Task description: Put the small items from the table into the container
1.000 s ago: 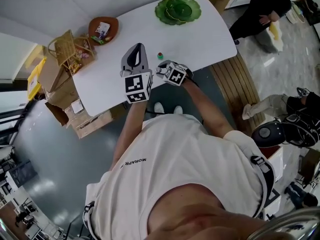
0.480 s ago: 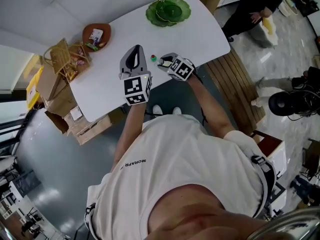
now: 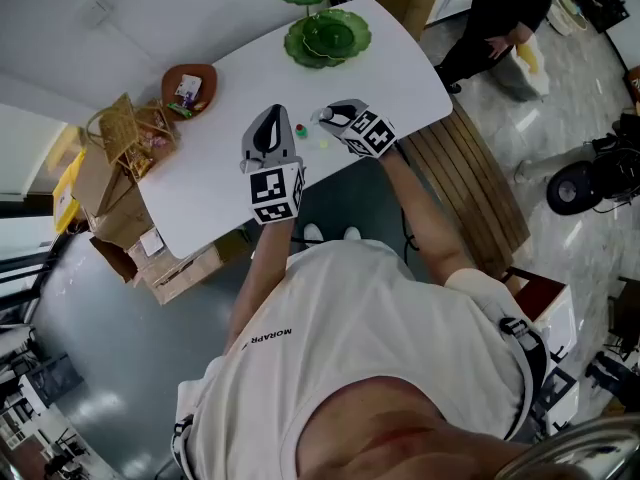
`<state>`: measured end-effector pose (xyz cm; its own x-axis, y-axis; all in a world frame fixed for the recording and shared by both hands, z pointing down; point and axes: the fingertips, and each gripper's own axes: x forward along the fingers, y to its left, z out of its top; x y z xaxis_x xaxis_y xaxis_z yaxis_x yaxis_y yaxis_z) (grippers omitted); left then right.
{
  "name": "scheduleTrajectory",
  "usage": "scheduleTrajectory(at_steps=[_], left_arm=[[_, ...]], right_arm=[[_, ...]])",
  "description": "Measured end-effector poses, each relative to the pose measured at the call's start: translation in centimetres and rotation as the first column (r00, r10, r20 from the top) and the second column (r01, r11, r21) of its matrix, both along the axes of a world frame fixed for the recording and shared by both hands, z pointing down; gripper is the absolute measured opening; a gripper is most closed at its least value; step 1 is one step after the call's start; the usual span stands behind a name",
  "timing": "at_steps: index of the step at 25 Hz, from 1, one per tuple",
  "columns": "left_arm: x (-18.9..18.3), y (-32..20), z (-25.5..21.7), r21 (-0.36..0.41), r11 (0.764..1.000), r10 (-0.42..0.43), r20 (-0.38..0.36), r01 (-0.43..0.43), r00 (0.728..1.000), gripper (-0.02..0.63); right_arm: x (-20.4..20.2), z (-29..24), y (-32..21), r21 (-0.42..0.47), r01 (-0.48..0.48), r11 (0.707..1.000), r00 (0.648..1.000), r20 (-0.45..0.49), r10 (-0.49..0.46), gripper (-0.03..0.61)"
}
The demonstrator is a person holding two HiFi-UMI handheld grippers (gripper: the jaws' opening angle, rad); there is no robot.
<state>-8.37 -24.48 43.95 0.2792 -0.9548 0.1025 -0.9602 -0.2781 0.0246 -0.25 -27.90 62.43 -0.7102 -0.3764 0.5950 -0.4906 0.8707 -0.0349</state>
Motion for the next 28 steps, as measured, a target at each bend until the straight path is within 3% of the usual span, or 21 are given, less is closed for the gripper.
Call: scheduleTrajectory(at_steps=[14, 28], left_arm=[[-0.3, -0.7, 0.7, -0.017, 1.000, -0.012, -0.002, 0.012, 1.000, 0.006], [-2.0, -1.1, 1.7, -0.032, 0.998, -0.051, 0.008, 0.051, 0.999, 0.006]], right_arm=[[5.0, -4.3, -10.7, 0.085, -0.089, 0.992, 0.991, -0.097, 0.097, 0.156], [6.4, -3.4, -18.3, 0.072, -0.134, 0.988, 0.970, -0.196, 0.145, 0.156]])
